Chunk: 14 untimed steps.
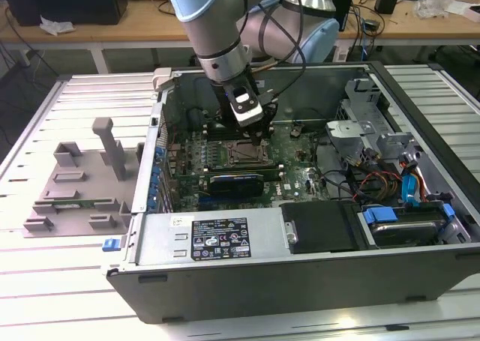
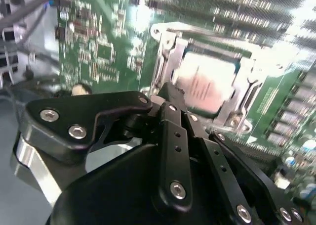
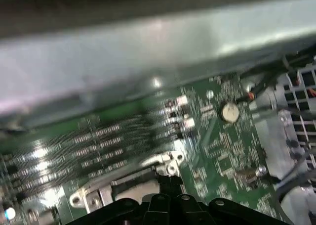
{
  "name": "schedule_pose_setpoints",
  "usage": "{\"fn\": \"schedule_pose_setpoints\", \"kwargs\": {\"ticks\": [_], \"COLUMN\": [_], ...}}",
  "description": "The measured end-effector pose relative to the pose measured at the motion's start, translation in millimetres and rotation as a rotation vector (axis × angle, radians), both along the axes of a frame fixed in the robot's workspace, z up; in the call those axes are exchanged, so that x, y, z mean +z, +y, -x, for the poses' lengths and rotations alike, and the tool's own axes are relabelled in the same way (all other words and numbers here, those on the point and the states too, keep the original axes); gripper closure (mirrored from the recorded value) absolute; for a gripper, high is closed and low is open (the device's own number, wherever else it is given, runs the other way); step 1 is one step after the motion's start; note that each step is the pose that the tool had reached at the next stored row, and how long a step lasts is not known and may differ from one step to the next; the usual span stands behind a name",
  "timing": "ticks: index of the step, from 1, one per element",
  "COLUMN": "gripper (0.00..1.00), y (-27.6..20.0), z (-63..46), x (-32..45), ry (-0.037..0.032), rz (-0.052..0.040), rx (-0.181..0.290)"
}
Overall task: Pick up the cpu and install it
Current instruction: 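Install the first cpu locking lever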
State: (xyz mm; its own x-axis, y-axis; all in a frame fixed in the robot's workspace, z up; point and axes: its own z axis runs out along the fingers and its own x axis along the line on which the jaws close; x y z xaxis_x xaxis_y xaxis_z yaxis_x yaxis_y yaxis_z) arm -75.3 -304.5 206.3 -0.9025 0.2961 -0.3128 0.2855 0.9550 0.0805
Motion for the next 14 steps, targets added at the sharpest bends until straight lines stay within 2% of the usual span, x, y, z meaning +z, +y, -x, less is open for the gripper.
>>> {"fn": "schedule_pose_setpoints", "kwargs": {"ticks": [2, 3, 4, 6, 7, 8, 9, 10, 11, 12, 13, 14], "gripper": [0.89, 0.89, 0.89, 0.89, 0.89, 0.89, 0.89, 0.89, 0.89, 0.89, 0.89, 0.89], "y": [0.0, -0.1, 0.0, 0.0, 0.0, 0.0, -0.1, -0.1, 0.0, 0.0, 0.0, -0.1], "z": [0.0, -0.4, -2.0, -4.2, -5.9, -6.9, -8.5, -9.7, -11.7, -14.3, -15.6, -15.6], "x": [0.0, -0.1, -0.2, -0.3, -0.3, -0.3, -0.3, -0.3, -0.4, -0.4, -0.3, -0.3], "ry": [0.0, 0.0031, 0.031, 0.0675, 0.092, 0.1089, 0.1346, 0.1525, 0.183, 0.2207, 0.2453, 0.2456], "rz": [0.0003, 0.0005, 0.0002, 0.0004, 0.0003, 0.0005, 0.0007, 0.0009, 0.0008, 0.001, 0.0013, 0.0012], "rx": [0.0, 0.0, 0.0, 0.0, 0.0, 0.0, 0.0, 0.0, 0.0, 0.0, 0.0, 0.0]}}
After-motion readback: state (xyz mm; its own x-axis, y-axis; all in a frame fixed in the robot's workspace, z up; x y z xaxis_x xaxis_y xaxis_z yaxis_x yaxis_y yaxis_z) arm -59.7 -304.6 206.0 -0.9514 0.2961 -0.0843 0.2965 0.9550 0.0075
